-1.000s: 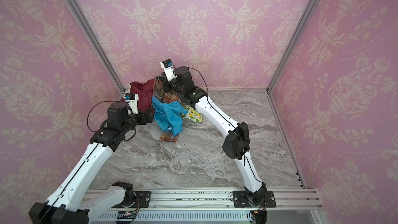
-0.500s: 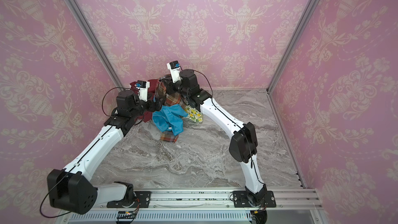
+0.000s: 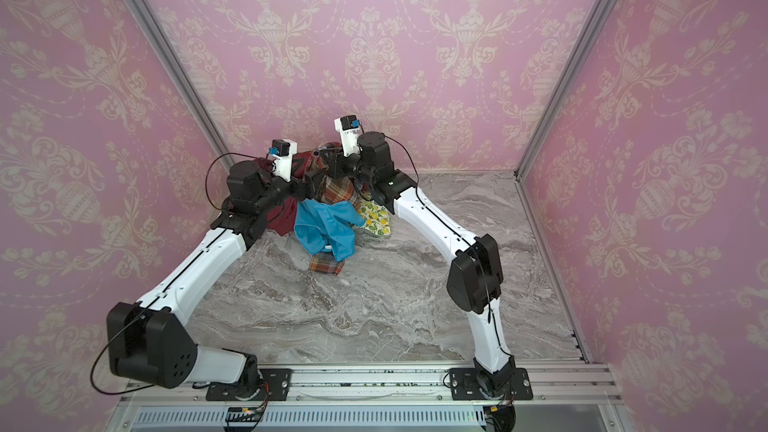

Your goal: Pick out a specific cloth from the pile

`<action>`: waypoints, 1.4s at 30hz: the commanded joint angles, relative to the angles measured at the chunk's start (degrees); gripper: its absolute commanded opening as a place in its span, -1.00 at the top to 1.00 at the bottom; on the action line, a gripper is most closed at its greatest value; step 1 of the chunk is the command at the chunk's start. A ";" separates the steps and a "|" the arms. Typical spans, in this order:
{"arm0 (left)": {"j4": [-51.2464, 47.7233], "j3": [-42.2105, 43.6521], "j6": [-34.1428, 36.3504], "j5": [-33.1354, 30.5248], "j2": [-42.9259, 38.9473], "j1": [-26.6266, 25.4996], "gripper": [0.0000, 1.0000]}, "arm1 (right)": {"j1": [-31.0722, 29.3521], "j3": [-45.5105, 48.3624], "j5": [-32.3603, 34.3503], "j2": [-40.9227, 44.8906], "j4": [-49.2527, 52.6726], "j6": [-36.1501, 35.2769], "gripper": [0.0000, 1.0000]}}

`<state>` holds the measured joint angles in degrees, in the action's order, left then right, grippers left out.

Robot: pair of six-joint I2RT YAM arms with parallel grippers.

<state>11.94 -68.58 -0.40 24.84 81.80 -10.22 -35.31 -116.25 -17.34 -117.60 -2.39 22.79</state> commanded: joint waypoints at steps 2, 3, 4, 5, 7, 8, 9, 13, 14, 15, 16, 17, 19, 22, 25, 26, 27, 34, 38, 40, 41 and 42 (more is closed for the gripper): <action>2.53 -2.39 2.48 2.52 2.88 0.58 -0.51 | -0.02 -1.18 -1.93 2.42 -6.20 2.41 1.00; 3.14 -2.51 2.28 2.54 3.38 0.58 -0.44 | -0.03 -1.25 -2.09 2.38 -6.18 2.52 1.00; 4.16 -2.57 1.99 2.39 3.96 0.58 -0.31 | -0.04 -1.41 -2.31 2.33 -5.98 2.56 1.00; 5.42 -2.45 1.45 2.01 4.46 0.59 -0.19 | -0.07 -1.44 -2.45 2.29 -5.73 2.48 1.00; 7.96 -2.10 0.50 1.62 5.24 0.60 -0.04 | -0.02 -1.32 -2.27 2.33 -5.28 2.43 1.00; 9.11 -2.09 0.11 1.43 5.66 0.56 0.03 | -0.02 -1.19 -2.21 2.39 -5.09 2.27 1.00; 9.86 -2.13 -0.37 1.47 6.02 0.59 0.12 | -0.02 -1.11 -2.26 2.45 -4.96 2.26 1.00; 12.71 -2.70 -2.39 2.22 7.46 0.70 0.64 | -0.02 -0.37 -1.93 2.71 -4.87 2.09 1.00; 13.60 -2.71 -3.09 2.33 7.66 0.72 0.80 | -0.03 -0.10 -1.82 2.72 -4.82 2.09 1.00; 14.11 -2.78 -3.67 2.52 7.76 0.66 0.90 | 0.01 0.03 -1.66 2.64 -4.84 2.10 1.00; 14.37 -2.92 -4.21 2.76 7.87 0.69 0.96 | -0.02 0.14 -1.57 2.64 -4.77 1.93 1.00; 14.30 -3.20 -4.81 2.83 7.89 0.72 1.00 | -0.02 0.39 -1.37 2.65 -4.64 1.83 1.00; 13.76 -3.58 -5.79 1.41 7.53 0.71 1.00 | -0.02 0.51 -0.79 2.60 -3.92 1.35 1.00; 13.73 -3.82 -7.14 -1.28 6.59 0.79 1.00 | -0.02 1.16 -0.21 3.01 -2.92 0.07 0.77; 12.82 -4.79 -7.59 -3.55 5.88 0.97 1.00 | 0.24 4.55 0.14 5.04 -3.70 -1.37 0.16; 12.82 -5.09 -7.91 -4.25 5.71 1.02 1.00 | 0.38 6.41 0.31 6.16 -4.56 -1.63 0.03; 12.76 -5.42 -8.36 -5.22 5.52 1.11 1.00 | 0.60 8.84 0.31 7.73 -5.84 -1.90 -0.09; 10.81 -10.80 -11.98 -9.58 5.34 2.09 1.00 | 2.12 25.48 2.77 18.13 -9.37 -5.96 -0.55; 8.33 -15.58 -14.38 -11.52 5.91 2.61 1.00 | 2.26 34.87 5.99 22.78 -9.73 -10.57 -0.64; 7.55 -18.14 -15.68 -11.91 6.09 2.99 1.00 | 2.24 39.14 7.80 24.67 -10.12 -11.89 -0.66; 7.08 -19.35 -16.18 -12.01 6.21 3.14 1.00 | 2.26 40.83 8.22 25.42 -10.48 -12.29 -0.66; 6.37 -20.88 -16.65 -12.20 6.46 3.32 1.00 | 2.26 42.52 8.65 25.97 -10.77 -12.50 -0.67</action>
<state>14.83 -83.77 -13.91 14.50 89.36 -7.53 -32.86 -77.45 -11.70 -93.06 -11.70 13.65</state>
